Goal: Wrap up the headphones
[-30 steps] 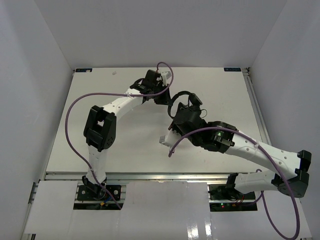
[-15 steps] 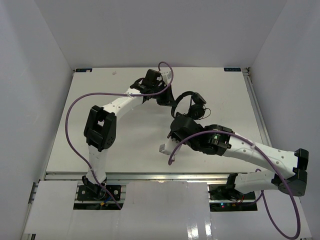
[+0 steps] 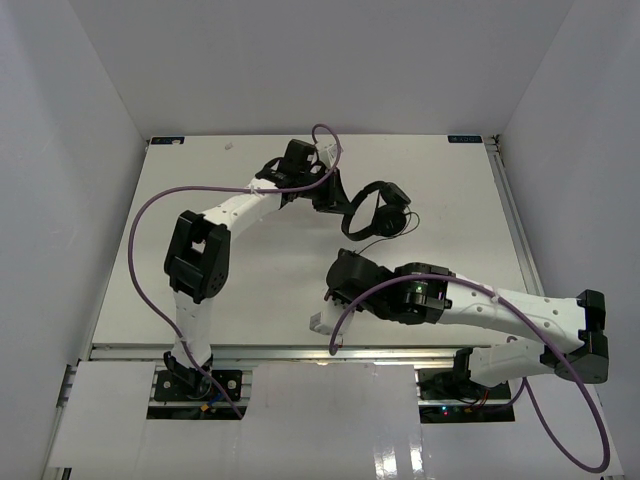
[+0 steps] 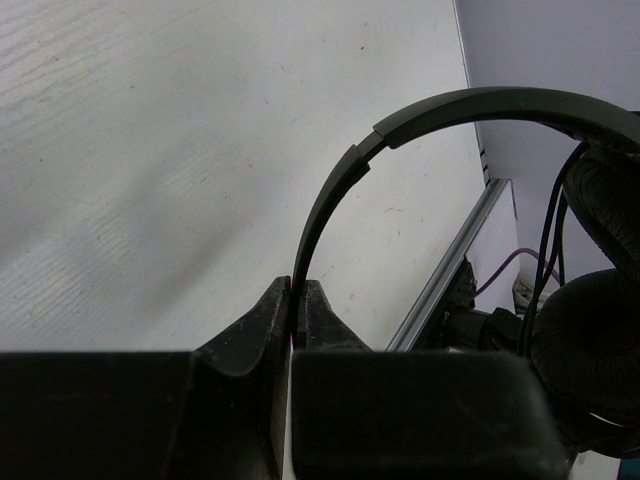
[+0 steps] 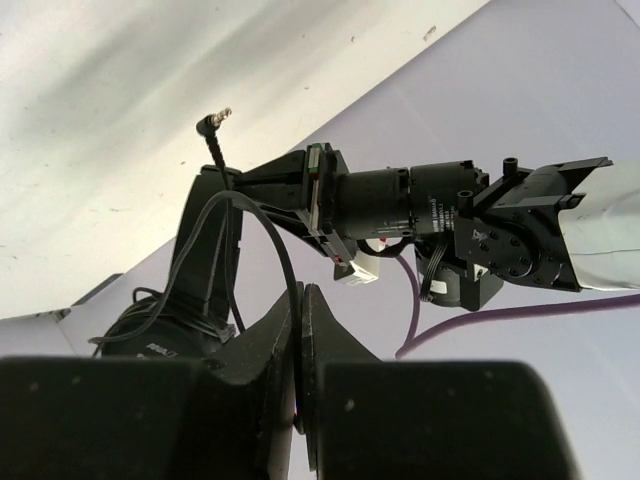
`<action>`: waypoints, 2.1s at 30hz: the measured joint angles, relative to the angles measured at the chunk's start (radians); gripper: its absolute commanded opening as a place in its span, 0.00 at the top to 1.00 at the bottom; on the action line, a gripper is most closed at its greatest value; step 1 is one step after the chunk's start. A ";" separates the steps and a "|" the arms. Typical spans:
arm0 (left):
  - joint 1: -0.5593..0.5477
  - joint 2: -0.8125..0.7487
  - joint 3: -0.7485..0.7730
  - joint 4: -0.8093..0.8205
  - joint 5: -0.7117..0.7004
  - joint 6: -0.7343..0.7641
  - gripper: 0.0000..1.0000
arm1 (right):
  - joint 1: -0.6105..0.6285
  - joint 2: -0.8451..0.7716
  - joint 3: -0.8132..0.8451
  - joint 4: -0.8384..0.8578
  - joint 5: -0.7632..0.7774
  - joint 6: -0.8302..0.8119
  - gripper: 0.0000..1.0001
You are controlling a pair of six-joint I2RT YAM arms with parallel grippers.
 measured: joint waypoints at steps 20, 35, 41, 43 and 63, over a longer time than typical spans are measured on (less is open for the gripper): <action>0.040 -0.044 -0.073 0.073 0.136 -0.054 1.00 | 0.025 0.114 0.067 0.011 -0.017 0.048 0.92; 0.033 -0.078 -0.153 0.080 0.141 -0.014 1.00 | -0.108 0.198 0.240 0.141 -0.019 0.030 0.92; 0.011 -0.081 -0.158 0.084 0.143 0.013 1.00 | -0.201 0.205 0.265 0.220 -0.029 0.019 0.92; 0.003 -0.084 -0.169 0.085 0.145 0.022 1.00 | -0.246 0.210 0.270 0.248 -0.035 0.018 0.92; -0.011 -0.173 -0.309 0.122 0.169 0.060 1.00 | -0.513 0.213 0.271 0.340 -0.061 0.118 0.92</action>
